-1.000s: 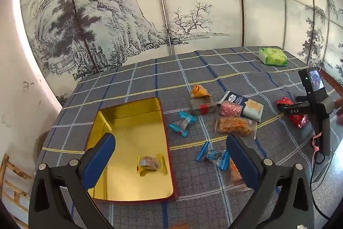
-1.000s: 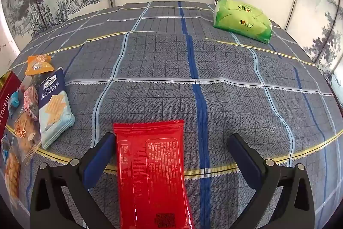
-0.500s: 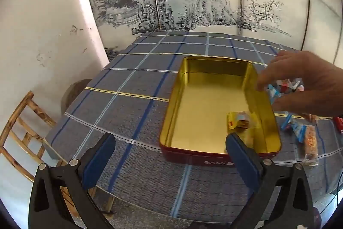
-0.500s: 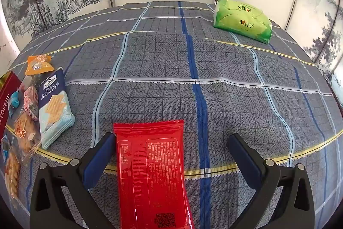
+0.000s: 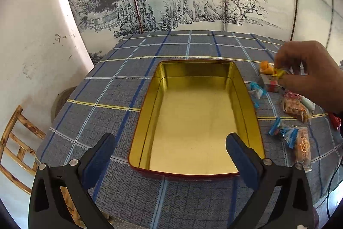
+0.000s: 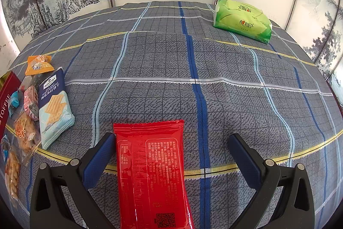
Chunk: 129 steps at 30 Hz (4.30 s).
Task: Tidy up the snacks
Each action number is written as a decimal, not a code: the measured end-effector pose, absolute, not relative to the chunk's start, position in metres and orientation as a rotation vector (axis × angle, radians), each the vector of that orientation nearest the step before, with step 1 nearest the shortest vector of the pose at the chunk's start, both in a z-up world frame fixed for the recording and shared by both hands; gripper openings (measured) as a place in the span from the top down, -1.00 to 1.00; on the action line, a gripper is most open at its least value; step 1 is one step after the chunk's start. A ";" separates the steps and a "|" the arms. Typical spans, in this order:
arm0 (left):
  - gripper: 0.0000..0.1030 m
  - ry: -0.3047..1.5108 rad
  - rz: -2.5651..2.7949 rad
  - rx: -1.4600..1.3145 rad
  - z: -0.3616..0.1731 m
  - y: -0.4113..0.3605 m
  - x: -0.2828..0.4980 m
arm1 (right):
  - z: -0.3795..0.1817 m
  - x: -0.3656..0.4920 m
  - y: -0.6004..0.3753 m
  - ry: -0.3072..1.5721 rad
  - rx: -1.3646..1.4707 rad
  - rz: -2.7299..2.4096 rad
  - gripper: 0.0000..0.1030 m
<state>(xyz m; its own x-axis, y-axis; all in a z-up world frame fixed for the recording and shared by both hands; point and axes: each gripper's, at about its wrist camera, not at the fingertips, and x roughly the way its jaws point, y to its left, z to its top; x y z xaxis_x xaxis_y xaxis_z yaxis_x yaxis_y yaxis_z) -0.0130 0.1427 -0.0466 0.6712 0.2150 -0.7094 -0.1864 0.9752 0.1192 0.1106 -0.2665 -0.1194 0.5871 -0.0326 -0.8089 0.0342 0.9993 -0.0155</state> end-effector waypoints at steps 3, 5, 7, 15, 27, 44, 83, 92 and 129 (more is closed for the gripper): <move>-0.99 0.788 0.181 0.060 -0.040 0.117 -0.008 | -0.119 0.111 -0.266 0.943 0.002 -0.039 -1.00; -0.99 0.777 0.150 0.089 -0.037 0.098 -0.006 | -0.119 0.110 -0.267 0.943 0.002 -0.039 -1.00; -0.99 0.767 0.116 0.122 -0.034 0.078 -0.004 | -0.119 0.110 -0.267 0.943 0.002 -0.039 -1.00; -0.99 0.778 -0.016 0.176 -0.037 0.016 0.001 | -0.119 0.110 -0.267 0.943 0.002 -0.038 -1.00; -1.00 0.785 -0.081 0.282 -0.051 -0.045 0.003 | -0.120 0.111 -0.267 0.943 0.002 -0.037 -1.00; -0.99 0.874 -0.128 0.223 -0.068 -0.021 0.004 | -0.121 0.097 -0.270 0.963 -0.023 0.010 -1.00; -0.23 1.192 -0.023 -0.230 -0.105 0.010 0.091 | -0.121 0.088 -0.272 0.941 -0.041 0.064 -0.92; -0.16 1.252 0.016 -0.335 -0.098 0.012 0.090 | -0.122 0.088 -0.272 0.942 -0.042 0.068 -0.96; 0.61 1.262 0.167 -0.396 -0.119 0.018 0.109 | -0.122 0.087 -0.269 0.949 -0.050 0.114 -1.00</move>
